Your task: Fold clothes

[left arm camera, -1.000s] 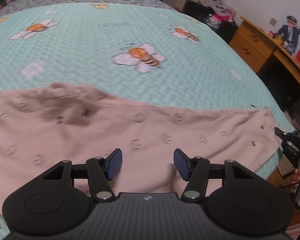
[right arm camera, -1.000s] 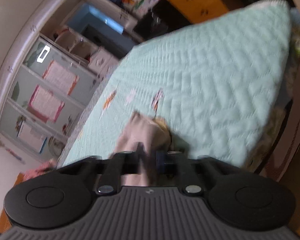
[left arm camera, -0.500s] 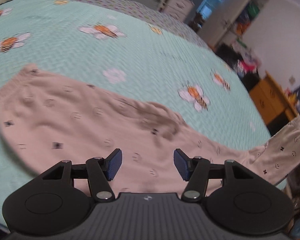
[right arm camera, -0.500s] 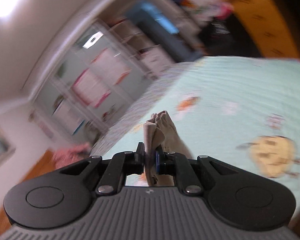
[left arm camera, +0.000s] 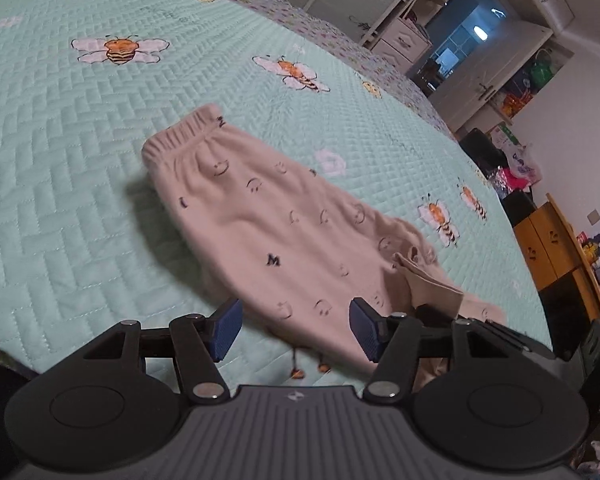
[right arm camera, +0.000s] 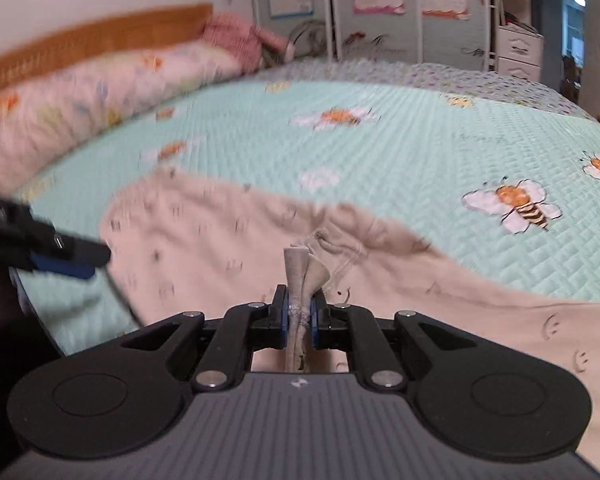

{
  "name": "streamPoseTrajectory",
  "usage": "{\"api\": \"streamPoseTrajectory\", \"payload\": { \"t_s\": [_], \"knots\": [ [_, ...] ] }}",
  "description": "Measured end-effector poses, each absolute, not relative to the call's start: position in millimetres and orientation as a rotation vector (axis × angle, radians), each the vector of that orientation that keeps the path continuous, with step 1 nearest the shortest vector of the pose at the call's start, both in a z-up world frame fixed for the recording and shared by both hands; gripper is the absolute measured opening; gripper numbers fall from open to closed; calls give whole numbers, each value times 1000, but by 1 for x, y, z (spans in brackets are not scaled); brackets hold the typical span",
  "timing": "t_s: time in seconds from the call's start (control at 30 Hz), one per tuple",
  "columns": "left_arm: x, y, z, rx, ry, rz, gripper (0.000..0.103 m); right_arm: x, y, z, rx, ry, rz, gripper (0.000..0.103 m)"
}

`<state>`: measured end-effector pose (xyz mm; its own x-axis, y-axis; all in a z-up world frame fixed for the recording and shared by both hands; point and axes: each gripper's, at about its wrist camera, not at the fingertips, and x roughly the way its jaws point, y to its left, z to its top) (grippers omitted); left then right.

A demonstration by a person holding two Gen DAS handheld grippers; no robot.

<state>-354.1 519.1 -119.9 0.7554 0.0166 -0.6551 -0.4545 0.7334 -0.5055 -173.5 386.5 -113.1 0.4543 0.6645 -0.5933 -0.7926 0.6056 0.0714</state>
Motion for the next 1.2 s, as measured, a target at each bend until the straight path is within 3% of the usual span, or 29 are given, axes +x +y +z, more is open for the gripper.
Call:
{"api": "streamPoseTrajectory", "payload": {
  "t_s": [0.4,0.43,0.5,0.53,0.57,0.87,0.97,1.2],
  "knots": [
    [-345,520,-130,-740,695,242,62,-205,423,-123,-381,604,939,13],
    [-345,520,-131,-740,700,244,62,-204,426,-129,-380,628,944,17],
    [-346,521,-132,-741,710,246,63,-203,426,-135,-341,663,974,33],
    [-346,521,-132,-740,713,248,63,-202,425,-135,-311,674,999,46],
    [-346,521,-131,-741,715,248,63,-202,422,-133,-274,677,1022,51],
    [-312,495,-96,-670,663,86,63,-150,316,-108,320,836,886,51],
    [-284,474,-88,-608,661,11,68,-133,272,-103,480,838,795,51],
    [-242,466,-130,-619,794,63,68,-122,223,-126,695,901,713,52]
  ]
}}
